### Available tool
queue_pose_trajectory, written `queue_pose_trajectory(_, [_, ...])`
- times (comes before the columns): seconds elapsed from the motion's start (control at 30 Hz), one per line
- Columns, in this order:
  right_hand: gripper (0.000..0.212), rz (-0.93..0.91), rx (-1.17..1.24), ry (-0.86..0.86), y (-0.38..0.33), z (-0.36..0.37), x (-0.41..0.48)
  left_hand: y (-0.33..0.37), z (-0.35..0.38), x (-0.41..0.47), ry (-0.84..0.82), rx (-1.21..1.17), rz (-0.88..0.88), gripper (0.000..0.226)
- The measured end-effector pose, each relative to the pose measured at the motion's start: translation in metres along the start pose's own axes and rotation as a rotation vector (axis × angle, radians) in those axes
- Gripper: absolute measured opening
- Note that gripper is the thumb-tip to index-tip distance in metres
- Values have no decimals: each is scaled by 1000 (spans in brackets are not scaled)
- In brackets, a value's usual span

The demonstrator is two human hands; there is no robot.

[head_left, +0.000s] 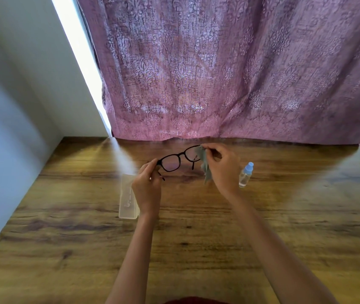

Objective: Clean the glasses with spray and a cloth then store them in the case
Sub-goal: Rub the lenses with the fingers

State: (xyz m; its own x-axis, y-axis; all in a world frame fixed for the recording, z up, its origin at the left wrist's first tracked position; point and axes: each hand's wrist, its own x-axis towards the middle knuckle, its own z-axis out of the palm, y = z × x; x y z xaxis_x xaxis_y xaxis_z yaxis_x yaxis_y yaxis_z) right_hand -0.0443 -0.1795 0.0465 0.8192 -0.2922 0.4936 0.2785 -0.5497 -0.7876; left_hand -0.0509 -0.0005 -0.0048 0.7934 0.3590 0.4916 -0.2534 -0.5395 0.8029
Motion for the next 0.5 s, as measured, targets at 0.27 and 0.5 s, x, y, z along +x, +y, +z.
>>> queue_pose_trajectory(0.27, [22,368,344,-13,9,5,-3,5,0,1,0,-7,28,31])
queue_pose_trajectory(0.5, [15,744,834,-98,10,0,3,2,-2,4,-15,-24,26,28])
